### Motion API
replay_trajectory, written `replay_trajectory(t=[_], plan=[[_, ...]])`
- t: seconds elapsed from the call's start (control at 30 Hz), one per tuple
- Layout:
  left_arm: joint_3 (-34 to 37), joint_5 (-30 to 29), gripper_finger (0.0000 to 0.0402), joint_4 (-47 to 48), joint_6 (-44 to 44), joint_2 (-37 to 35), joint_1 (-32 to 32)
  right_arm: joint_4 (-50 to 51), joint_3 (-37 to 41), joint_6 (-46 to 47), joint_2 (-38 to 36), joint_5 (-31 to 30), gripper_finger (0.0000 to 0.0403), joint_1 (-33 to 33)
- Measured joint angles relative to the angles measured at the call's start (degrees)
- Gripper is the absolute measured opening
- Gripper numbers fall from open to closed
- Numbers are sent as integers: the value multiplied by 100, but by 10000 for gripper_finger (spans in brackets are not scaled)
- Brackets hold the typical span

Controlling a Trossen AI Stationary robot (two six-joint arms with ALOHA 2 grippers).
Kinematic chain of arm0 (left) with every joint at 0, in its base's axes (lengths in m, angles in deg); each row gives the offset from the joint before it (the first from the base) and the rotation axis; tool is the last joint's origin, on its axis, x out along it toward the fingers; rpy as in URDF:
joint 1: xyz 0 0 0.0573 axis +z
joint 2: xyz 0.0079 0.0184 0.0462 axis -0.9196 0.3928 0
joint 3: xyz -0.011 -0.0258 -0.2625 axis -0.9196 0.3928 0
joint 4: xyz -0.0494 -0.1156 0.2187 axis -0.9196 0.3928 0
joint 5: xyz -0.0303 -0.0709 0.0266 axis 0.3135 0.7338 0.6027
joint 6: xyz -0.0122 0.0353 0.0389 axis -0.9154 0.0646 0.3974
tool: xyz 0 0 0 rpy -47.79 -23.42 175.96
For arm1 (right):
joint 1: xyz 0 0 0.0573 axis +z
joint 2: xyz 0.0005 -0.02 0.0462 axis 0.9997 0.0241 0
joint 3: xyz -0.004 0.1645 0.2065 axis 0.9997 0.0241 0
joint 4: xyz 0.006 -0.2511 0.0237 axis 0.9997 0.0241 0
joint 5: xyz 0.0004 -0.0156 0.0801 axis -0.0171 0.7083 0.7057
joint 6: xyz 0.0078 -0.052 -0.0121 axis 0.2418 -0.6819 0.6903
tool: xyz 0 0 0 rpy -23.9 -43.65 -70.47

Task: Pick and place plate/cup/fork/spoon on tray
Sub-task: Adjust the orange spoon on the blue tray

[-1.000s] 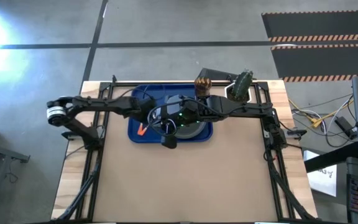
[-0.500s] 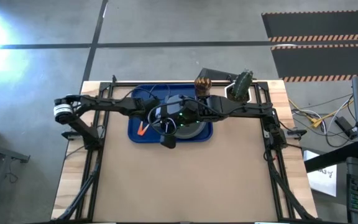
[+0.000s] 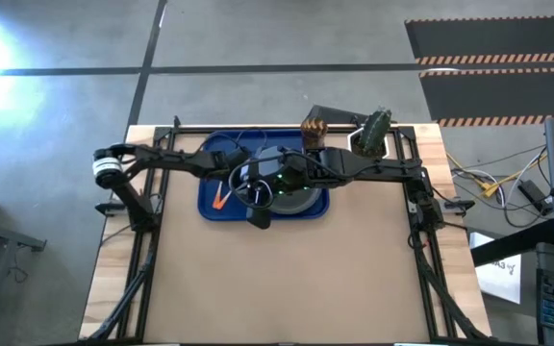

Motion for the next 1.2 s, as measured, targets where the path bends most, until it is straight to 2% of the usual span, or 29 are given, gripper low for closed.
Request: replay_trajectory(t=[0.23, 0.57, 0.83, 1.0, 1.2], plan=[[-43, -549, 15, -7, 315, 48, 233, -23, 0, 2, 0, 0, 9, 0], [-220, -553, 15, -86, 581, 48, 507, -33, 0, -2, 0, 0, 9, 0], [-184, -183, 15, 174, 567, 46, 431, -33, 0, -19, 0, 0, 9, -2], [-179, -198, 15, 220, 612, 46, 429, -33, 0, -25, 0, 0, 9, -2], [-173, -528, 15, 216, 910, 46, 462, -33, 0, -17, 0, 0, 9, -2]])
